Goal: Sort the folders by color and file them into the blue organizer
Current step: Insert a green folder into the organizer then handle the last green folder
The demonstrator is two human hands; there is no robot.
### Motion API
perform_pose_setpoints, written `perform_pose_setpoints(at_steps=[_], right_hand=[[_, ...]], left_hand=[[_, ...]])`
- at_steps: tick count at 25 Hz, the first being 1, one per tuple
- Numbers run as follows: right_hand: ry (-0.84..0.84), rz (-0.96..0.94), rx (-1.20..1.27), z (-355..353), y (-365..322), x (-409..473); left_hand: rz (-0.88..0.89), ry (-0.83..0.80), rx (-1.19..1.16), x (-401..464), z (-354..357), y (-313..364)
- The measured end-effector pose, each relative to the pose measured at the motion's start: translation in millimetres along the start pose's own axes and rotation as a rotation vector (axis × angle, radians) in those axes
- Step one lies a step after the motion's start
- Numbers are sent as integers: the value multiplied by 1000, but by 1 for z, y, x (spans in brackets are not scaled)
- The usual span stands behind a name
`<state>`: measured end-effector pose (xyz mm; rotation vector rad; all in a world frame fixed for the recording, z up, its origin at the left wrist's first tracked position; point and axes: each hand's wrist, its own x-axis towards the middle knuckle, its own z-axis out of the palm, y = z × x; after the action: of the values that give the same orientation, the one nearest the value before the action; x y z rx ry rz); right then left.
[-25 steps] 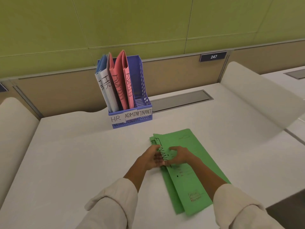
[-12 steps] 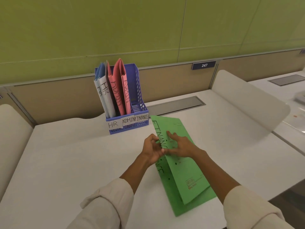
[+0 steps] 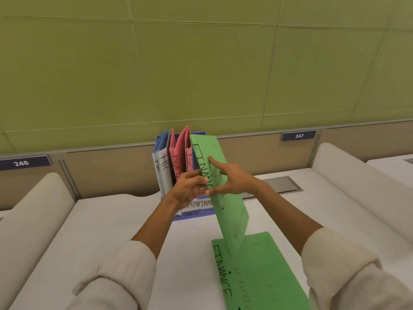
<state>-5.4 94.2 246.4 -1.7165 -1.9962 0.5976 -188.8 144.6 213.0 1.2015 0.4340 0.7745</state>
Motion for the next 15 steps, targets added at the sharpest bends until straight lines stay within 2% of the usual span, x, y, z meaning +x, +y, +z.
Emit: perform_pose_setpoints(at_steps=[3, 6, 9, 15], right_hand=[[49, -118, 126, -26, -2, 28], [117, -212, 192, -42, -1, 55], [158, -291, 250, -56, 5, 85], [215, -306, 305, -54, 29, 136]], left_hand=[[116, 32, 206, 16, 4, 31], [190, 81, 310, 37, 6, 49], [219, 144, 363, 67, 1, 67], [212, 123, 375, 116, -19, 61]])
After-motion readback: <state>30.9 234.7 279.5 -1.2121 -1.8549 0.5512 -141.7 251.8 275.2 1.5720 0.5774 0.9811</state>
